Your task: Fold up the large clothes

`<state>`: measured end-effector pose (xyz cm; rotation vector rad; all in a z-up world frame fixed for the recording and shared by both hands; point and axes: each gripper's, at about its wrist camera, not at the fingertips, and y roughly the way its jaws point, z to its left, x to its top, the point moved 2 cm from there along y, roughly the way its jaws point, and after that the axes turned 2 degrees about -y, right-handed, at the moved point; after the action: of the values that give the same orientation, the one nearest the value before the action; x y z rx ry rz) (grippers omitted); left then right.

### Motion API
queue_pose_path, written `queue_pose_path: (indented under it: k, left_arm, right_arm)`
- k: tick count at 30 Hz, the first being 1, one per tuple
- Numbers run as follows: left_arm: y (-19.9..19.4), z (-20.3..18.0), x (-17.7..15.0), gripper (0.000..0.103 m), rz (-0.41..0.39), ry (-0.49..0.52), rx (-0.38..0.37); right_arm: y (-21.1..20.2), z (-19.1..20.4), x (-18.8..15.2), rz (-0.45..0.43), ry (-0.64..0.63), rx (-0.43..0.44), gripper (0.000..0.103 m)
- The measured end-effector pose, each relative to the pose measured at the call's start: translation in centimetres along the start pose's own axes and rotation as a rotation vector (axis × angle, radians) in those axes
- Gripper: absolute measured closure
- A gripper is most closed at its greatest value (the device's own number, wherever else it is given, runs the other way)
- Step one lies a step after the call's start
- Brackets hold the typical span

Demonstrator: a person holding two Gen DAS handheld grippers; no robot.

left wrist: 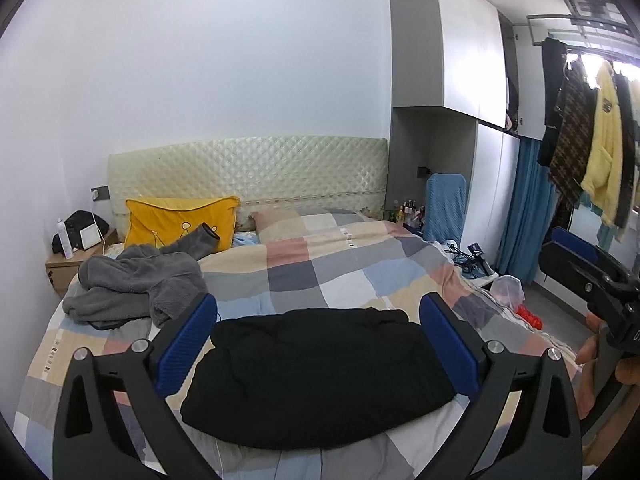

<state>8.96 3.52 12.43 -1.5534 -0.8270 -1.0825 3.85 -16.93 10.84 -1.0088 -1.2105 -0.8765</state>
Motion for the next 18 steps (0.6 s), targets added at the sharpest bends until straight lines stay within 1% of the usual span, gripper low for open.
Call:
queue_pose_path:
  k: [5,8,9,12,15,18]
  left_arm:
    - [-1.5,-0.7,-1.6,0.002,-0.012,0.012,0.025]
    - [-2.1,-1.2,-2.5,0.001,-0.005,0.038,0.037]
    - [-2.5,-1.4,-2.9,0.001,0.007,0.043,0.031]
    - [-3.7,-1.1,-3.4,0.001,0.012,0.007,0.010]
    - [-4.6,-0.7,-4.0,0.000,0.013,-0.030,0.009]
    - [-4.5,-0.7,-4.9,0.000,0.025,-0.059,0.002]
  right_arm:
    - [-1.3,1.2,-1.5,-0.001,-0.011,-0.018,0.000]
    - [-1.9,1.7,-2.6,0.030,-0.010,-0.035,0.000]
    - [-2.3,2.0,-2.8,0.031,-0.012,-0.036,0.000]
    - [-3.7,2.3,-3.8,0.017,-0.005,-0.048,0.000]
    - [-4.1,2.6,-5.1,0.046,0.002,-0.059,0.000]
    - [-4.1,2.8,-6.5,0.075,0.010,-0.064,0.000]
